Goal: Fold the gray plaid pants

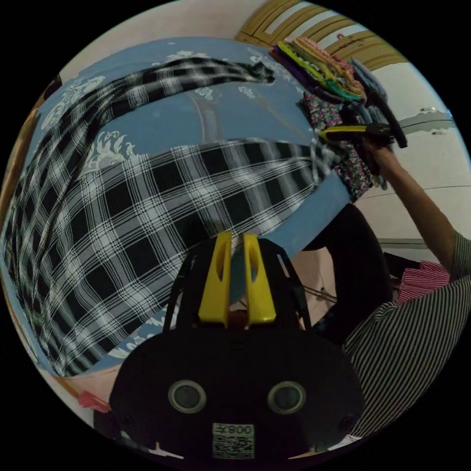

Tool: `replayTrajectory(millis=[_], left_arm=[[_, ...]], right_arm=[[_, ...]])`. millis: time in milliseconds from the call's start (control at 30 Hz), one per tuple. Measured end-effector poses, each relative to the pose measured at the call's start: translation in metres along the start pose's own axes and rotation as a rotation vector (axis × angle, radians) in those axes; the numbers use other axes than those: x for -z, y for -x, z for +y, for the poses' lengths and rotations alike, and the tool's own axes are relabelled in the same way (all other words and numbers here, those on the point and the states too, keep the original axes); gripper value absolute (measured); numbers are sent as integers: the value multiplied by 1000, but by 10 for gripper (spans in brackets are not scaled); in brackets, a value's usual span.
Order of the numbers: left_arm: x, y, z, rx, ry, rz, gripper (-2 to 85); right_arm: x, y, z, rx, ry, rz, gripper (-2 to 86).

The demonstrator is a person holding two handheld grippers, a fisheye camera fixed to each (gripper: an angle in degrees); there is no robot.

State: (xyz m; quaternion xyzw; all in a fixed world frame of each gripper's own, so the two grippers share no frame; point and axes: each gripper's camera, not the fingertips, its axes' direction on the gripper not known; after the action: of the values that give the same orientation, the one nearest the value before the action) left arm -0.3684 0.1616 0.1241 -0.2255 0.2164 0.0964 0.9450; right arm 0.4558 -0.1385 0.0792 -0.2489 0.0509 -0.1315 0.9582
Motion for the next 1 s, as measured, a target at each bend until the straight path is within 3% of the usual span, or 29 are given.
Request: replayTrajectory(millis=[200,633,733,867,1000], left_arm=[[4,4,6,38,-35,43,9],[52,15,51,55,-221,144,5],[37,19,62,61,-161,159,7],[13,33,72,106,-77,159,11],[29,43,88,106,-122,190,23]], right_arm=[[4,-32,18,-5,-11,-103,3],[105,-117,104,-12,-406,-327,0],[90,-131,142,-75,-368,-315,0],[20,-160,171,-238,-158,-359,0],[-11,-180,181,-346,-85,-402,1]])
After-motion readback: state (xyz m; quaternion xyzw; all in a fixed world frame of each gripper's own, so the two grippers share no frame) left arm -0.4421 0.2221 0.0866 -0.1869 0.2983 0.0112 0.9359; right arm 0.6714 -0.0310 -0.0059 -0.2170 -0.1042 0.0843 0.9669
